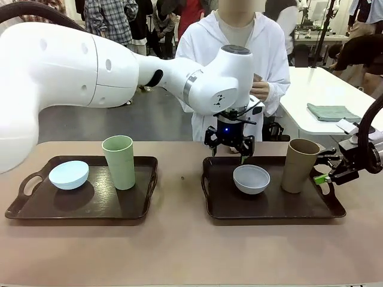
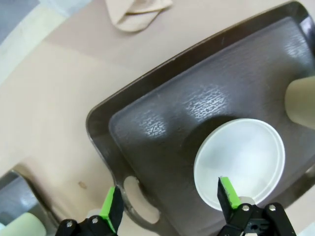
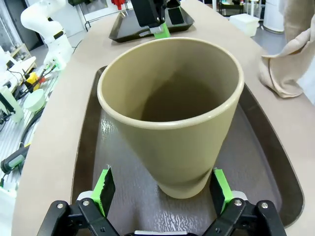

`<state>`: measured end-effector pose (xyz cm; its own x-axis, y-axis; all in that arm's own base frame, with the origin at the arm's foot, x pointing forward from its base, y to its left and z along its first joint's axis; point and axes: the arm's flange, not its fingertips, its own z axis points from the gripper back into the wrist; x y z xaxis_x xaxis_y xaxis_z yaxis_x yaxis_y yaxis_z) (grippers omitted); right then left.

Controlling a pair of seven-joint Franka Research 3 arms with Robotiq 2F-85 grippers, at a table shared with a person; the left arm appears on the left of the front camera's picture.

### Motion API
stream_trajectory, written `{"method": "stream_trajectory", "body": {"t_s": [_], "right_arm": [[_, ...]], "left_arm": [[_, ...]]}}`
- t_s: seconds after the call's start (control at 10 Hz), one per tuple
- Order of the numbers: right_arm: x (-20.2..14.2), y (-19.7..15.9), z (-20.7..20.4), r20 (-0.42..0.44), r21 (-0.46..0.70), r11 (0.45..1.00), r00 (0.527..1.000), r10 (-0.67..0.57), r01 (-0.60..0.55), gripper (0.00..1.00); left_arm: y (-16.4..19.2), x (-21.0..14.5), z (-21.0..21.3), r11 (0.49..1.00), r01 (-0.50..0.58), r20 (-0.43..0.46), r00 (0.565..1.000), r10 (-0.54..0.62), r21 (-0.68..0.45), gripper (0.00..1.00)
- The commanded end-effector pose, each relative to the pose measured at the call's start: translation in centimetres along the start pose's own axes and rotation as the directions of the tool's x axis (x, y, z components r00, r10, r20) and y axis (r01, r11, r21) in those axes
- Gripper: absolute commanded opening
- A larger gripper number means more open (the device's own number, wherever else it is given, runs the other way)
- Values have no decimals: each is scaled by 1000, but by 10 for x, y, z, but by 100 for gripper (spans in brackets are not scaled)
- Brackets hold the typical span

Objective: Set up a tray with a mat and arrange the tableware.
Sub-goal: Pick up the Picnic Bowl and Reusable plastic cup from the Handle tray in front of the human's position and hold them in the air.

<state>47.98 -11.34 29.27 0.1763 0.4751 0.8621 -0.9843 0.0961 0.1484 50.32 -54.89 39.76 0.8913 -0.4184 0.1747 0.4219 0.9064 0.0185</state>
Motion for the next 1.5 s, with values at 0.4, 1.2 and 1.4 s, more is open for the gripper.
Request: {"method": "stream_trajectory", "body": {"t_s": [0.4,1.2,1.4], "right_arm": [[-17,-8,-26,29,-42,998,998,50,-49,100],[-20,-21,-54,42,-147,989,999,23,-17,100],[-19,-24,-59,41,-173,985,999,7,1,100]], "left_arm": [[-18,-10,-5,991,-126,-41,991,128,34,100],[-27,-13,-33,978,-204,-72,976,207,45,100],[-25,-8,-39,967,-251,-59,966,253,39,100]]}}
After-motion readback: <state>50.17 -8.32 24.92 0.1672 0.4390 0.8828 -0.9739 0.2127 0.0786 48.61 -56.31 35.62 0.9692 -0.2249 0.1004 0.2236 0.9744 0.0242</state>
